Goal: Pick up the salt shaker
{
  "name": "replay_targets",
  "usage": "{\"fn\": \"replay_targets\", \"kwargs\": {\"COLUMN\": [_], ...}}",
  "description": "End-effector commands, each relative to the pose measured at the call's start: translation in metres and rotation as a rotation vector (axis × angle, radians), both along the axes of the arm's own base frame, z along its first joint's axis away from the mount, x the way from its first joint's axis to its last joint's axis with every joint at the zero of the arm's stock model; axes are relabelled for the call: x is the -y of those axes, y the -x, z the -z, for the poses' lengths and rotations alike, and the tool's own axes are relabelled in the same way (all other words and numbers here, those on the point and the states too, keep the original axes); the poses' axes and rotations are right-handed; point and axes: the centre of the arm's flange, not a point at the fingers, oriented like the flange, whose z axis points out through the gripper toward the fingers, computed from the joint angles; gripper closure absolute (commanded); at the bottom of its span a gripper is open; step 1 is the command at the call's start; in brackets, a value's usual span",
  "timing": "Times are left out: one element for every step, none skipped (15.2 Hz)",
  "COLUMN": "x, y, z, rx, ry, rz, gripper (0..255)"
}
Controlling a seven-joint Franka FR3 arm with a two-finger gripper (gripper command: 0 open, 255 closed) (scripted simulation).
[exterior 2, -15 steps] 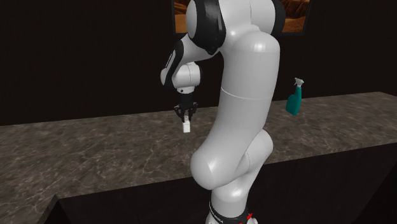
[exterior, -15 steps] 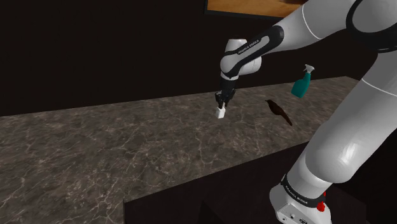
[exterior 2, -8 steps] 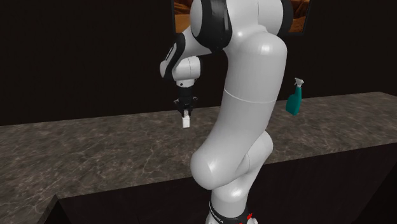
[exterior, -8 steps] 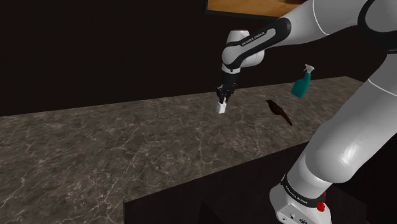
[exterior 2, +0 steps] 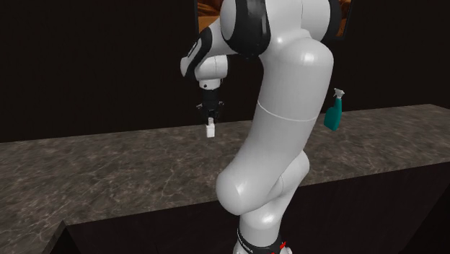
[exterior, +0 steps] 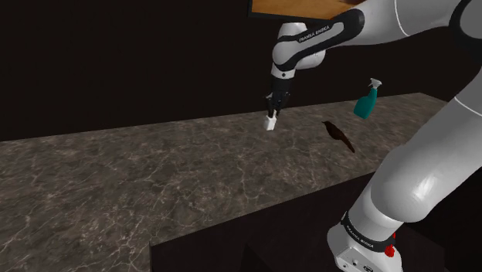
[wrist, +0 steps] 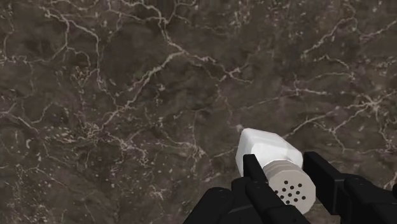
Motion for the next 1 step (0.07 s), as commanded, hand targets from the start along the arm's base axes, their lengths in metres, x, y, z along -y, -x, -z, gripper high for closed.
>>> {"fn": "replay_targets", "kwargs": {"x": [0.0004], "y": [-0.0003], "z": [-0.0028], "rx": [0.0], "ry": [0.0], "rz": [0.0], "gripper": [255]}}
